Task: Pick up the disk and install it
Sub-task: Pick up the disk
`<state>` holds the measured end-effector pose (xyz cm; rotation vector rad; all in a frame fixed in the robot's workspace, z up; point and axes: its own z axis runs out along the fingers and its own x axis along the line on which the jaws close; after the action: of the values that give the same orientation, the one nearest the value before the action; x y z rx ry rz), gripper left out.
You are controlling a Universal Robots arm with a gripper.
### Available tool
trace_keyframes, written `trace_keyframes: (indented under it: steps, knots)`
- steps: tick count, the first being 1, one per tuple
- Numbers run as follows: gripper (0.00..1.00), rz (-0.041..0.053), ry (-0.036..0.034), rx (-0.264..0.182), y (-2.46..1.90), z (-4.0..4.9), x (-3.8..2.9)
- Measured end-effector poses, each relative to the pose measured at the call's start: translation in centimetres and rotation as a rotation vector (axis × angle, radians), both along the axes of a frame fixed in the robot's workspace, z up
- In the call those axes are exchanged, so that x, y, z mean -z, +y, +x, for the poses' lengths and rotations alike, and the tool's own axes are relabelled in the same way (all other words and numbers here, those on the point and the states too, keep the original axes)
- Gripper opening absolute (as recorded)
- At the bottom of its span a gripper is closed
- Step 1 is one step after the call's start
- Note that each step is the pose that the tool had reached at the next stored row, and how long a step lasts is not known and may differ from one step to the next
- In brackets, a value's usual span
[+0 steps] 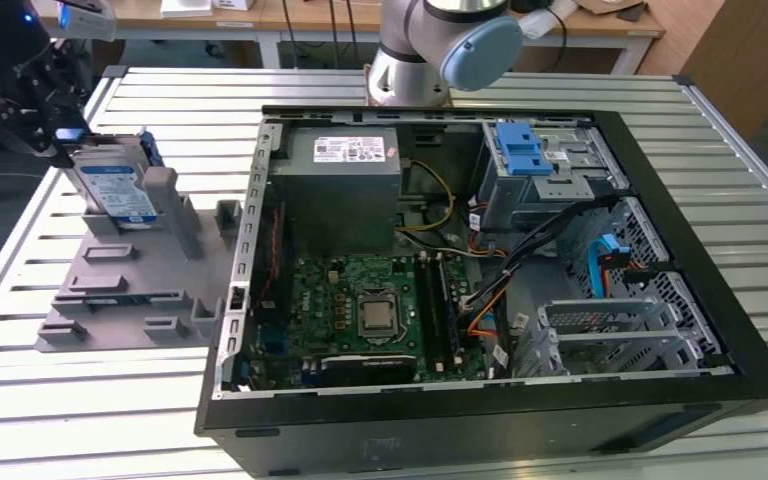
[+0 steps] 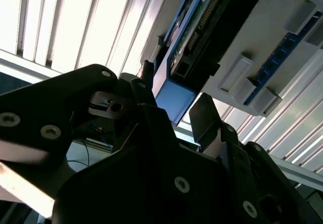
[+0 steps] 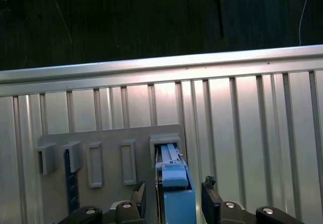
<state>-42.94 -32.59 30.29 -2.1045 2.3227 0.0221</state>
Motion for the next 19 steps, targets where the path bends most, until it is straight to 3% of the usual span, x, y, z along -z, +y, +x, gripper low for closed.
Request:
trace_keyframes:
  steps: [15, 19]
  knots:
    - [0.55, -0.0002, 0.0005, 0.000, 0.11, -0.02, 1.42]
    - [0.47, -0.0001, 0.0003, 0.000, 0.11, -0.01, 1.48]
